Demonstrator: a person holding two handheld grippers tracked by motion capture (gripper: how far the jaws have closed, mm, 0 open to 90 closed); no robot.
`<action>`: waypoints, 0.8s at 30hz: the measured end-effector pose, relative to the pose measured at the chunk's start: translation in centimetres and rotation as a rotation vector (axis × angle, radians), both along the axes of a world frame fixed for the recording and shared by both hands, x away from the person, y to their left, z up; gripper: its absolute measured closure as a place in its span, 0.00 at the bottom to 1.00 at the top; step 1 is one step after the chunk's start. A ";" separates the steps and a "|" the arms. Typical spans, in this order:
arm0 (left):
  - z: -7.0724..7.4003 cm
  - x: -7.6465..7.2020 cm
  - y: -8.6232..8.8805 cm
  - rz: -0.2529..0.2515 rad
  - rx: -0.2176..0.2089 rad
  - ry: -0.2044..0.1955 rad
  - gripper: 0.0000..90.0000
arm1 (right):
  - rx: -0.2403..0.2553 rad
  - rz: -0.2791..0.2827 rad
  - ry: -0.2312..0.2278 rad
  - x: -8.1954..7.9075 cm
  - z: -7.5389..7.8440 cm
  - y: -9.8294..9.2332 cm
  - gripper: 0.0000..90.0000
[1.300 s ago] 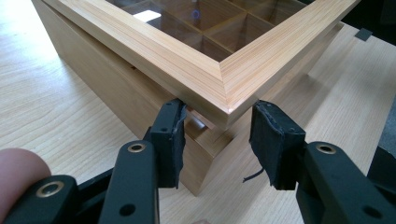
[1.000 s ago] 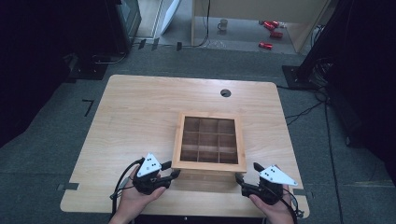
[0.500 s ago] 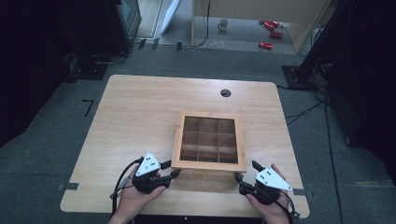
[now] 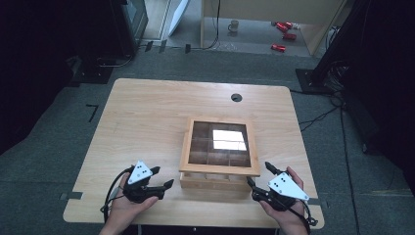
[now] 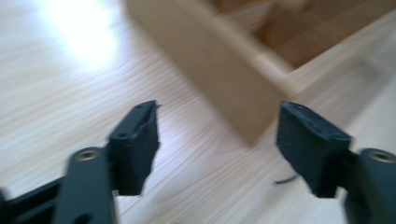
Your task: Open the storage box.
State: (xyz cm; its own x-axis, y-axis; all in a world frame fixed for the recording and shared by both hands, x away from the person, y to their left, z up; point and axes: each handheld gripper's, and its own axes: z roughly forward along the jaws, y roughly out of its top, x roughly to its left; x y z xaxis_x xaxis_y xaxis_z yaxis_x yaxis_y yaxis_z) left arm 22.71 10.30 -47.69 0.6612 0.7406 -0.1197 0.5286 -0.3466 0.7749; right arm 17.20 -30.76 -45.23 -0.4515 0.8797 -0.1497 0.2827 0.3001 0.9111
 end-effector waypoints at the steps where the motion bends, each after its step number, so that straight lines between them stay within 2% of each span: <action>1: -0.2 0.1 0.4 0.017 0.014 0.006 0.26 | -0.011 0.004 -0.010 0.0 0.1 0.0 0.30; 2: -0.2 0.1 0.4 0.017 0.014 0.006 0.23 | -0.011 0.004 -0.010 0.0 0.1 0.0 0.30; 4: -1.0 0.5 1.1 0.051 0.056 0.024 0.20 | -0.023 0.015 -0.036 0.2 0.4 0.1 0.31; 6: -1.3 0.6 1.2 0.062 0.069 0.031 0.19 | -0.028 0.020 -0.043 0.4 0.5 0.2 0.32; 10: -2.0 0.9 1.2 0.058 0.097 0.048 0.18 | -0.034 0.029 -0.076 0.9 1.4 0.4 0.34; 13: -2.5 1.0 0.9 0.047 0.121 0.052 0.18 | -0.022 0.058 -0.100 1.6 2.4 0.2 0.41; 15: -2.6 1.1 0.9 0.046 0.127 0.056 0.18 | -0.018 0.065 -0.101 1.8 2.5 0.2 0.43; 17: -2.7 1.2 0.9 0.044 0.134 0.064 0.18 | -0.029 0.095 -0.126 2.3 3.2 0.1 0.48; 21: -3.0 1.3 1.0 0.051 0.136 0.078 0.18 | -0.050 0.104 -0.145 3.0 4.0 -0.1 0.51; 24: -3.1 1.4 1.0 0.052 0.136 0.083 0.18 | -0.043 0.106 -0.149 3.5 4.3 -0.1 0.51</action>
